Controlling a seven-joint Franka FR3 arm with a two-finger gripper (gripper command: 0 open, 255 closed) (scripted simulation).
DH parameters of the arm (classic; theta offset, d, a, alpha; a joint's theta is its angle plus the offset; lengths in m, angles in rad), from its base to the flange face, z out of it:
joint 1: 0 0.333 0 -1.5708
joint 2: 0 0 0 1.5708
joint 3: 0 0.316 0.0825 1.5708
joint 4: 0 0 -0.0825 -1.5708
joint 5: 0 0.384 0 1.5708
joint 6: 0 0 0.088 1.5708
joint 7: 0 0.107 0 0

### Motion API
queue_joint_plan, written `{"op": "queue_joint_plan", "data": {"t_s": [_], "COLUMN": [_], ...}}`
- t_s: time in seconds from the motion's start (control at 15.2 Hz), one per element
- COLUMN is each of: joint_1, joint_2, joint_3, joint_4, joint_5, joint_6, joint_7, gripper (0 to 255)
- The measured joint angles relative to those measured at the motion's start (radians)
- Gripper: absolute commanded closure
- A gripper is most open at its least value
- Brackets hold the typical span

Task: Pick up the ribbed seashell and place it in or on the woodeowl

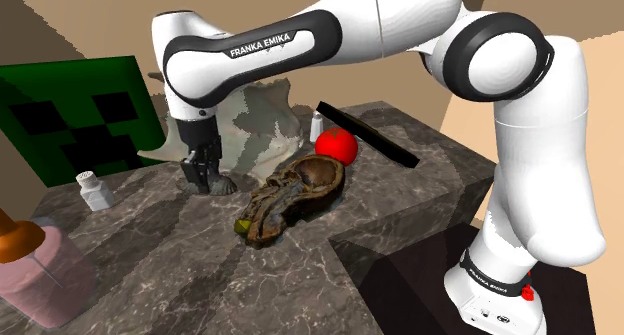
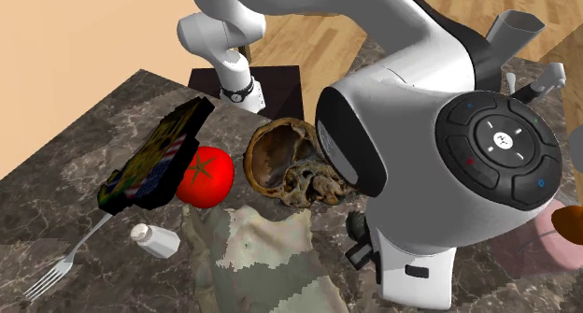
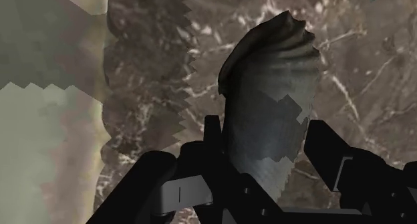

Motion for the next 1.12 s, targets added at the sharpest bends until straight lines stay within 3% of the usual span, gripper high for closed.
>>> {"op": "queue_joint_plan", "data": {"t_s": [1.12], "joint_1": [0.009], "joint_2": [0.015], "joint_3": [0.003], "joint_4": [0.255], "joint_5": [-0.005], "joint_6": [-0.239], "joint_7": [0.019], "gripper": [255]}}
